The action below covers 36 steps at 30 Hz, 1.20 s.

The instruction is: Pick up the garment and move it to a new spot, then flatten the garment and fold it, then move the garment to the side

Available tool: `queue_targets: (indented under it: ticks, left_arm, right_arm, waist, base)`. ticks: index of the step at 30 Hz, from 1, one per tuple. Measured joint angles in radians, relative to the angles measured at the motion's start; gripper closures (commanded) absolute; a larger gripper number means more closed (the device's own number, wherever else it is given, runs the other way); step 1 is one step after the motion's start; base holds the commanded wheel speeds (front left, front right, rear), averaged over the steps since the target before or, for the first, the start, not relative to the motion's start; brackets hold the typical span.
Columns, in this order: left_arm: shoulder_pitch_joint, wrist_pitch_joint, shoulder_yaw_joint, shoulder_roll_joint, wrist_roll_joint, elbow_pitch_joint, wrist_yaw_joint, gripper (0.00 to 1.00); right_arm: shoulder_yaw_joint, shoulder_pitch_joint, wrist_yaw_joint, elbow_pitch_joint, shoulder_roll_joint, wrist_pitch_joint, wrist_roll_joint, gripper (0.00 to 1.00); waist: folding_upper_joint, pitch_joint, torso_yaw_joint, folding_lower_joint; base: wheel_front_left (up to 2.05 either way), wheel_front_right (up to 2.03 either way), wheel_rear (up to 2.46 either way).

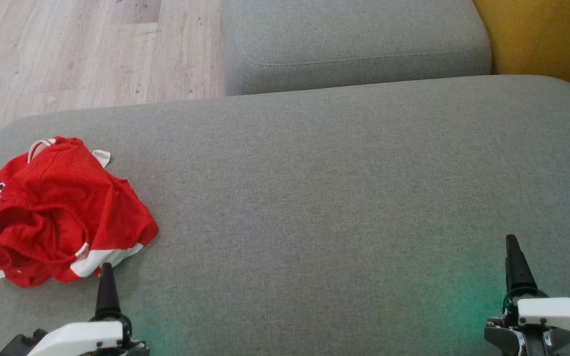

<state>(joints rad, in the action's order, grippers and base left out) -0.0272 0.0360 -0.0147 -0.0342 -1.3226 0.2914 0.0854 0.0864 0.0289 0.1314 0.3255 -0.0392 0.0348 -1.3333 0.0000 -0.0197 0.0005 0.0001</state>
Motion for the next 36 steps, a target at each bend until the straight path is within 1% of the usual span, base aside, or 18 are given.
queue_targets:
  ticks: [11,16,36]
  left_arm:
    - [-0.001,-0.030,0.037,0.000,0.142,-0.036,-0.033,0.00]
    - [-0.002,-0.042,0.049,0.000,0.195,-0.040,-0.040,0.00]
    - [-0.021,-0.100,0.110,-0.002,0.432,-0.069,-0.074,0.00]
  right_arm:
    - [-0.016,0.002,0.000,-0.026,0.000,-0.028,0.139,0.00]
    - [-0.019,0.002,0.000,-0.030,0.000,-0.042,0.179,0.00]
    - [-0.058,0.004,0.000,-0.056,0.000,-0.101,0.421,0.00]
  waist:
    - [0.0000,-0.010,0.003,0.0000]
    - [0.0000,-0.014,0.004,0.0000]
    - [0.0000,-0.033,0.005,0.0000]
  base:
    - [0.00,0.00,0.00]
    - [0.00,0.00,0.00]
    - [0.00,0.00,0.00]
